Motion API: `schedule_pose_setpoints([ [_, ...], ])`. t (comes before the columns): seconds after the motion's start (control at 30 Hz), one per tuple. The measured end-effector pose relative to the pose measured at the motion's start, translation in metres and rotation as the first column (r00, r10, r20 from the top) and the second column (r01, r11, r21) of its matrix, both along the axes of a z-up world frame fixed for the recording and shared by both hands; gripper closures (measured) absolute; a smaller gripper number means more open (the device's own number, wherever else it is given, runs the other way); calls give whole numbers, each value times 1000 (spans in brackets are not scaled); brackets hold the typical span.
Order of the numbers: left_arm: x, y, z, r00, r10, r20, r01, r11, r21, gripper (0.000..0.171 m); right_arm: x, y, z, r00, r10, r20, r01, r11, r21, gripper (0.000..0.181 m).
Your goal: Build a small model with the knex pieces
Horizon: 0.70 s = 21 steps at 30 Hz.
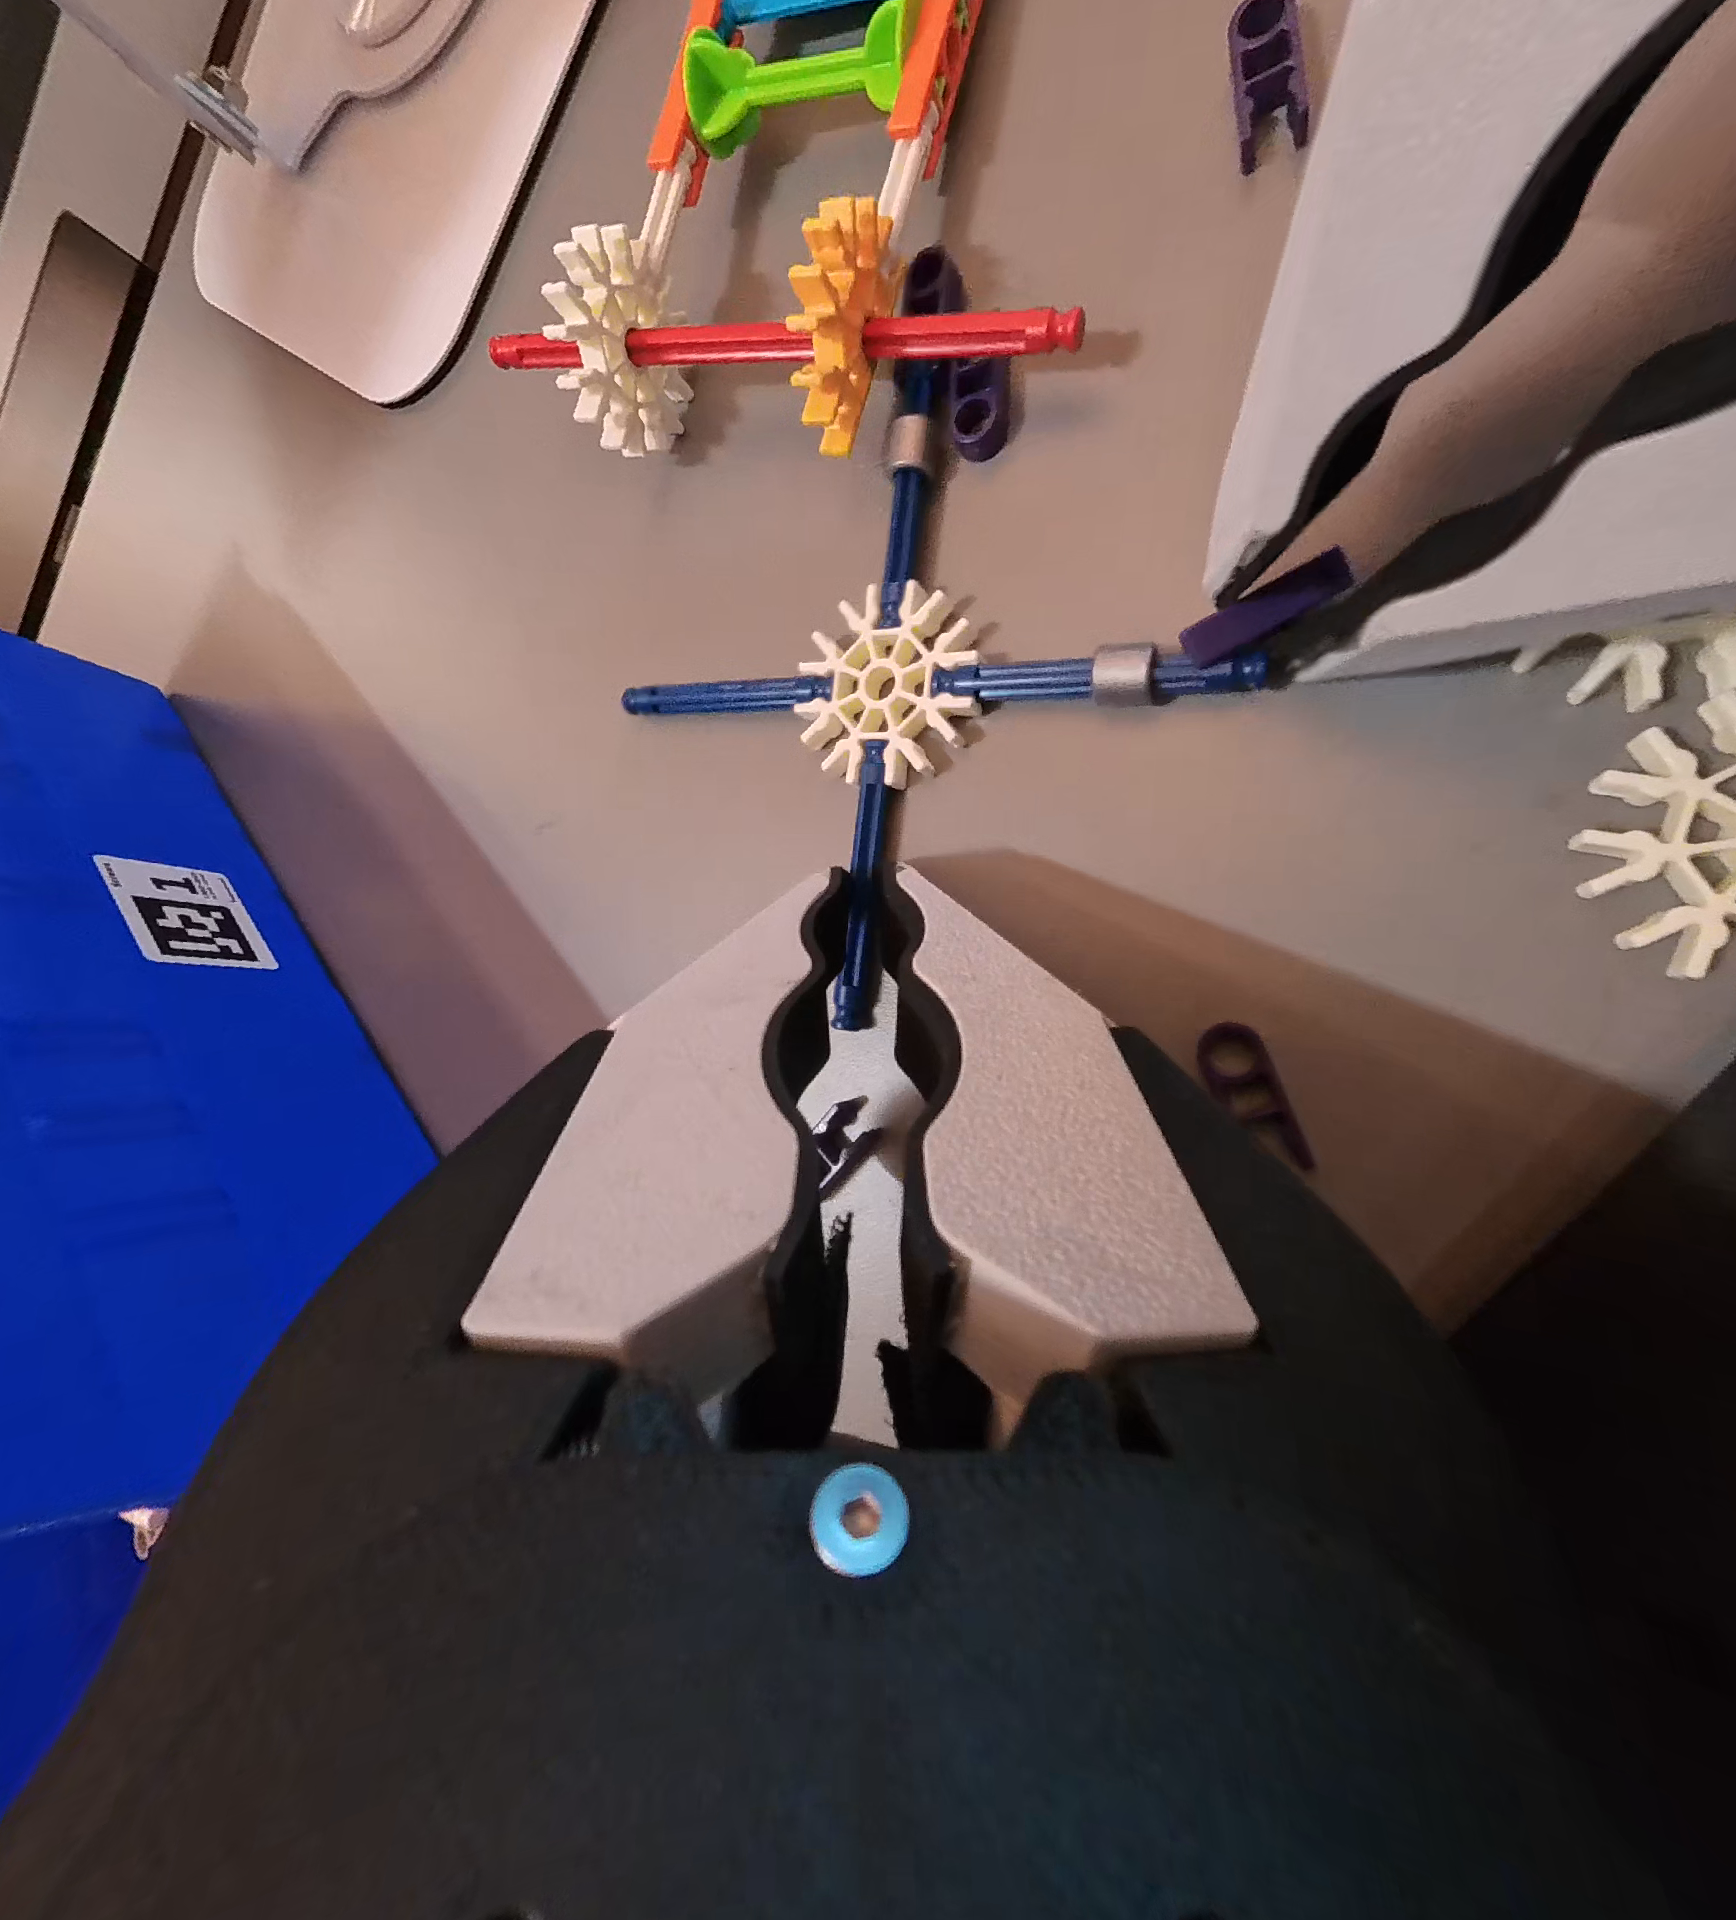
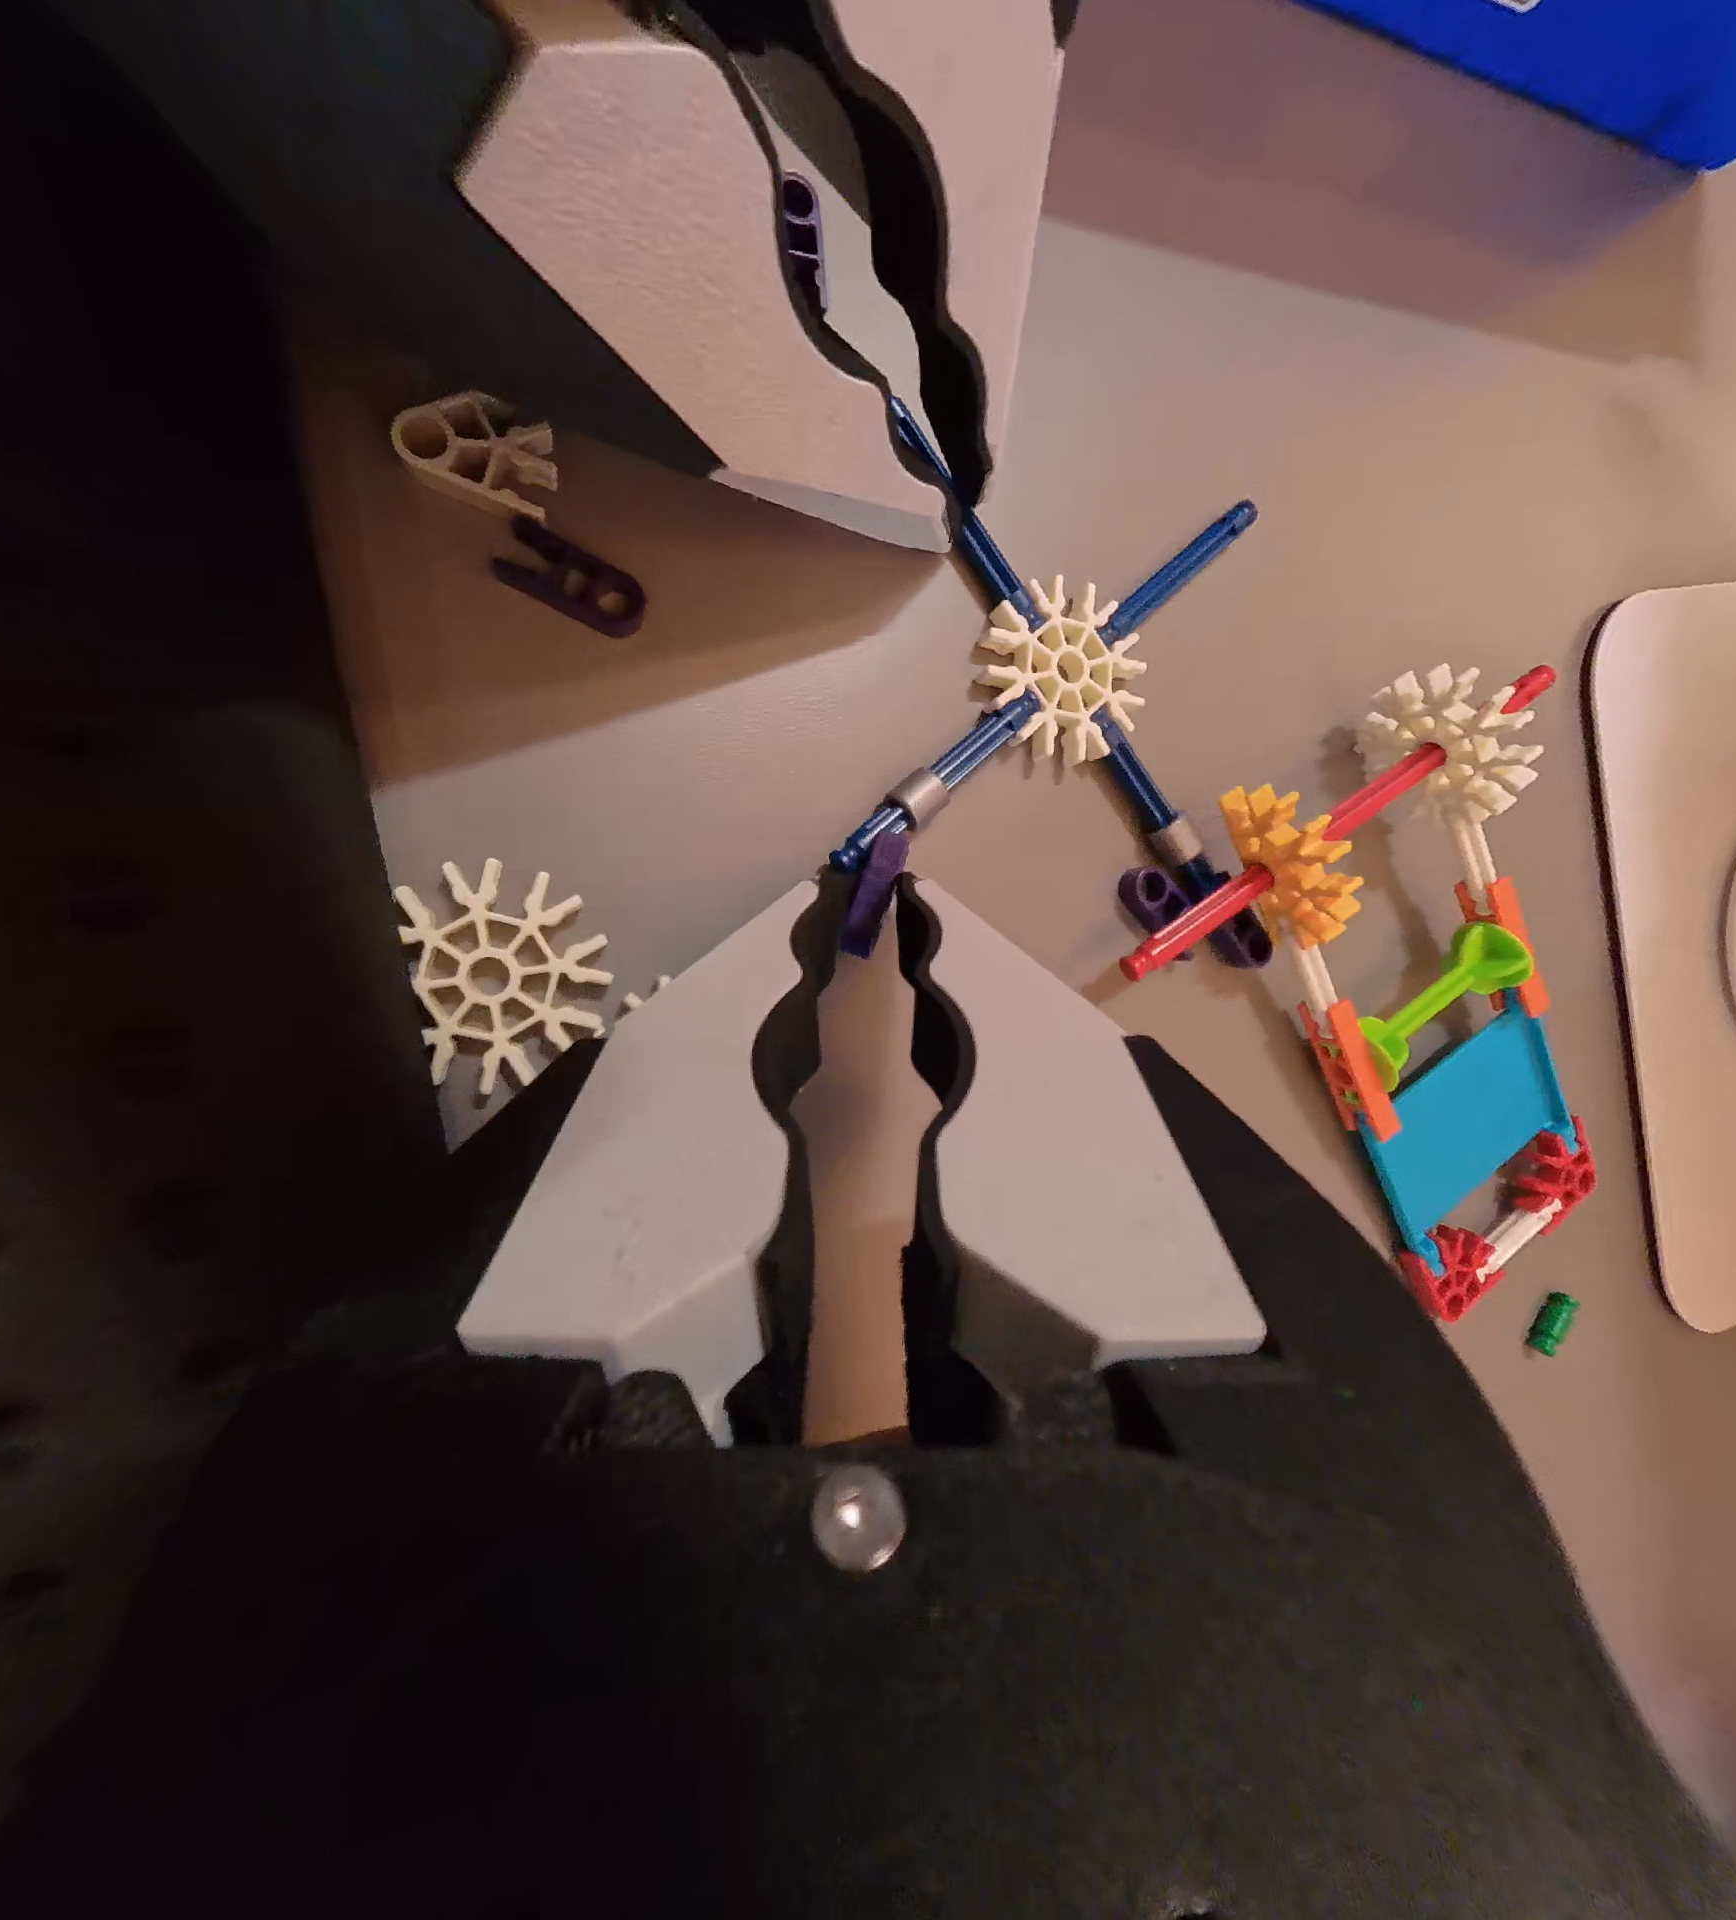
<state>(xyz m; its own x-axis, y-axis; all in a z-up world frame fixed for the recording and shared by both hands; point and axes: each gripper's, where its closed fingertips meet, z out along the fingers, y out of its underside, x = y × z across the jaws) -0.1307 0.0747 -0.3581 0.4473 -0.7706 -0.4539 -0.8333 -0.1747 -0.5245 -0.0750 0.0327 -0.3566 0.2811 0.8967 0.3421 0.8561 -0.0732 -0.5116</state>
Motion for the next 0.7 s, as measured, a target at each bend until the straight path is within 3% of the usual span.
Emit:
schedule_pose_setpoints([
  [0.4, -2, 7, 0, 998, 52, -33, -51, 998, 34, 168, -6, -1, 4, 997, 24, -72, -27, 999, -41, 173],
  [0.7, 4, 4, -1, 998, 68, 0, -68, 998, 18, 168, -3, -3, 5, 995, 15, -101, -21, 998, -65, 161],
])
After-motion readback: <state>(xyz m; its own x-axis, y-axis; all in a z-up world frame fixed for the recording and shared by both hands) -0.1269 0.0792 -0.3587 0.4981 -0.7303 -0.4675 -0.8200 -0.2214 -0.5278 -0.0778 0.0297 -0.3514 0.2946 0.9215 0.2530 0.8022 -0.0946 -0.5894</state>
